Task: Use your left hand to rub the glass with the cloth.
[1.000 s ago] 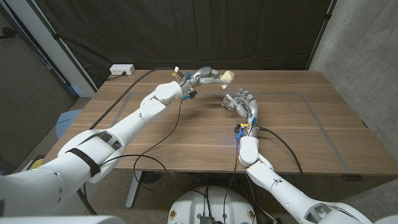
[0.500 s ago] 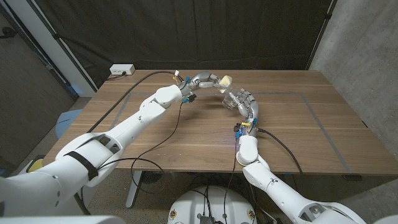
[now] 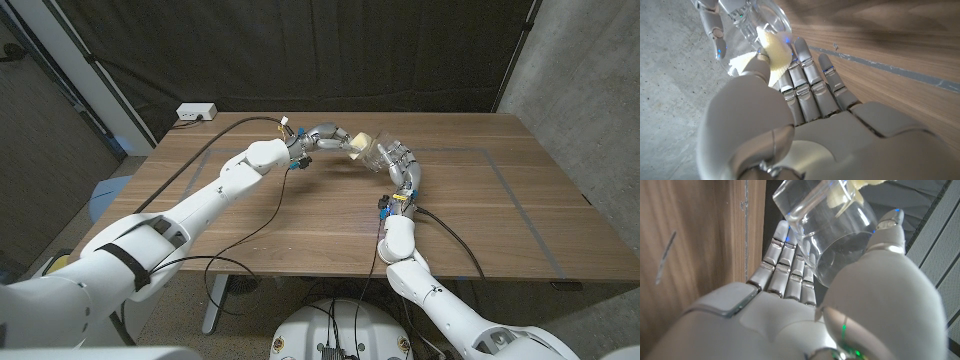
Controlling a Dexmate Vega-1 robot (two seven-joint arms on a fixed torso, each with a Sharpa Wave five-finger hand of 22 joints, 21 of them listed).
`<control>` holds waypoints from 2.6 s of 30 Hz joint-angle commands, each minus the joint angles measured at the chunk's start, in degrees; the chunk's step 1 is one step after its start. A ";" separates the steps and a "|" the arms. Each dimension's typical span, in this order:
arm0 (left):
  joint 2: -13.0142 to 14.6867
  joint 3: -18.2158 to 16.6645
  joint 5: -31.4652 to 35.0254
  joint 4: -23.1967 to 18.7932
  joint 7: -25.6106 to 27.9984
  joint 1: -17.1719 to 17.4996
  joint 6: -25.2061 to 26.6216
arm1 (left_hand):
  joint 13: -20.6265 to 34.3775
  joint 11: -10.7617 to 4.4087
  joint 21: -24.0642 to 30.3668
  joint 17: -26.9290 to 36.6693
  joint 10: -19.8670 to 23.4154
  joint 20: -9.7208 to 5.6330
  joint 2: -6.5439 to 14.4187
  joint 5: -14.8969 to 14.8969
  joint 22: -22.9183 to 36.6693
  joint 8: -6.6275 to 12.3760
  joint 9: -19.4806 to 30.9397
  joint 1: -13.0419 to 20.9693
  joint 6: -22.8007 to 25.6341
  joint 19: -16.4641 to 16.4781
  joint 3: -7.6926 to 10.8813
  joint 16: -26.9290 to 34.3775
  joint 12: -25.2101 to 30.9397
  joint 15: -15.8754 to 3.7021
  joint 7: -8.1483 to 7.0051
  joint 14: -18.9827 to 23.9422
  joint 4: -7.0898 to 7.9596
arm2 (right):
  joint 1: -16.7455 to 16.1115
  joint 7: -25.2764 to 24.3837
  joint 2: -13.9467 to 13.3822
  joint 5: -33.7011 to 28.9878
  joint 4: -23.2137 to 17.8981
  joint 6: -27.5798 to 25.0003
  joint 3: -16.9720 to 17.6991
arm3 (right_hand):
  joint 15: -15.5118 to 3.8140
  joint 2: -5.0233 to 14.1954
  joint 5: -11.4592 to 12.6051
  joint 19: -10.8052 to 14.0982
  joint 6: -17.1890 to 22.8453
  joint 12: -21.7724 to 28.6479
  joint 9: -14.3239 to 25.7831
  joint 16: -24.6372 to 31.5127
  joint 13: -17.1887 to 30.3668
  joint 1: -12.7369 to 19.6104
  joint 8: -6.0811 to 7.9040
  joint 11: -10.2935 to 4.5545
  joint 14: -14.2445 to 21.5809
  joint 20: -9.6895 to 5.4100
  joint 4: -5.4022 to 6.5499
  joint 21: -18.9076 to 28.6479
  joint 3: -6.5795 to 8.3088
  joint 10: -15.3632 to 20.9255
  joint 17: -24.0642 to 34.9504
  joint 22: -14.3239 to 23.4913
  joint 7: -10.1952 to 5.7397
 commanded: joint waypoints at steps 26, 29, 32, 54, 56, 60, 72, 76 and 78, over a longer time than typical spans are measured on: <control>-3.01 -1.57 1.50 -5.00 5.31 0.95 -4.60 | 1.39 -0.11 1.61 0.81 0.47 -0.23 1.72 0.43 0.37 0.07 1.33 2.16 5.26 -0.47 0.61 0.44 0.76 -2.87 3.16 0.66 0.35 | -2.48 -3.31 -1.68 -5.18 -4.04 -2.50 -1.13 | -14.78 13.74 -0.36 -0.62 9.82 -0.20 0.83 -0.08 0.40 13.36 0.35 -6.52 6.50 -6.85 0.38 1.85 2.17 7.30 0.86 -0.30 -9.48; -3.30 -1.91 1.43 -5.83 6.11 1.07 -5.13 | 1.48 -0.10 1.72 0.81 0.42 -0.31 1.67 0.44 0.37 0.05 1.30 2.13 5.34 -0.51 0.64 0.42 0.75 -2.88 3.08 0.71 0.37 | -2.60 -3.60 -1.86 -5.49 -4.38 -2.67 -1.18 | -14.79 13.73 -0.36 -0.68 9.88 -0.21 0.88 -0.10 0.43 13.39 0.38 -6.44 6.58 -6.88 0.37 2.04 2.19 7.38 0.93 -0.35 -9.48; -3.15 -1.90 1.42 -6.59 6.17 1.31 -4.77 | 1.58 -0.13 1.84 0.80 0.43 -0.30 1.60 0.45 0.37 0.03 1.32 2.09 5.37 -0.58 0.67 0.40 0.76 -2.87 3.06 0.75 0.39 | -2.70 -3.87 -1.97 -5.57 -4.74 -2.85 -1.15 | -14.79 13.72 -0.37 -0.69 9.88 -0.22 0.91 -0.13 0.45 13.41 0.38 -6.44 6.61 -6.88 0.36 2.17 2.20 7.44 0.98 -0.39 -9.42; -1.30 -1.27 1.67 -8.59 6.69 3.72 1.07 | 2.32 -0.11 2.81 0.99 0.55 -0.38 1.38 0.55 0.31 -0.05 1.56 2.16 5.51 -0.80 1.07 0.38 0.85 -2.93 3.24 1.04 0.36 | -0.23 -4.67 -0.97 -4.86 -2.71 -0.96 -0.28 | -14.78 13.69 -0.38 -1.05 9.96 -0.48 1.07 -0.46 0.53 13.50 0.36 -6.49 6.75 -6.99 0.39 3.30 2.31 7.67 1.35 -0.73 -9.47; -1.21 -1.04 1.83 -8.44 6.48 3.65 1.85 | 2.41 0.00 2.96 0.95 0.65 -0.32 1.34 0.57 0.31 -0.11 1.58 2.17 5.40 -0.74 1.13 0.41 0.89 -2.81 3.42 1.29 0.36 | -0.20 -4.67 -0.96 -4.72 -2.66 -0.80 -0.18 | -14.78 13.67 -0.39 -1.09 9.95 -0.48 1.10 -0.49 0.49 13.50 0.36 -6.47 6.77 -7.02 0.39 3.40 2.31 7.83 1.39 -0.77 -9.48; -0.73 -0.42 2.45 -8.63 5.79 3.51 3.46 | 2.57 0.08 3.19 1.05 0.62 -0.28 1.40 0.61 0.30 -0.12 1.69 2.23 5.37 -0.73 1.25 0.45 0.90 -2.78 3.67 1.32 0.37 | -0.11 -4.60 -0.91 -4.38 -2.50 -0.50 0.04 | -14.78 13.68 -0.39 -1.14 9.97 -0.57 1.14 -0.56 0.50 13.48 0.36 -6.48 6.78 -7.03 0.42 3.61 2.32 7.79 1.45 -0.84 -9.49; 2.46 1.61 6.04 -11.43 2.56 2.55 8.73 | 2.99 0.20 3.78 1.20 0.67 -0.13 1.32 0.71 0.28 -0.11 2.01 2.24 5.36 -0.80 1.45 0.43 0.94 -2.80 3.81 1.37 0.39 | -0.39 -4.79 -1.28 -4.41 -3.32 0.01 0.45 | -14.79 13.69 -0.40 -1.36 9.94 -0.66 1.21 -0.82 0.63 13.42 0.32 -6.54 6.83 -7.12 0.49 4.22 2.35 7.92 1.54 -1.06 -9.47; 3.89 2.31 7.73 -13.02 1.27 2.30 11.12 | 3.11 0.21 3.94 1.31 0.47 -0.04 1.34 0.74 0.27 -0.14 2.08 2.22 5.30 -0.88 1.50 0.48 0.87 -2.77 3.81 1.37 0.43 | -0.69 -4.56 -1.49 -4.23 -3.72 0.03 0.44 | -14.79 13.69 -0.40 -1.45 9.95 -0.73 1.24 -0.86 0.64 13.43 0.31 -6.54 6.90 -7.14 0.49 4.44 2.37 7.93 1.64 -1.14 -9.52; 4.66 2.44 8.32 -14.12 0.76 2.48 12.34 | 3.18 0.16 4.04 1.32 0.47 -0.01 1.33 0.76 0.26 -0.18 2.06 2.22 5.30 -0.86 1.54 0.44 0.87 -2.67 3.81 1.32 0.43 | -0.86 -4.46 -1.62 -4.26 -3.98 -0.07 0.38 | -14.79 13.69 -0.40 -1.48 9.97 -0.76 1.25 -0.92 0.66 13.44 0.31 -6.51 6.88 -7.14 0.49 4.54 2.38 7.89 1.62 -1.18 -9.55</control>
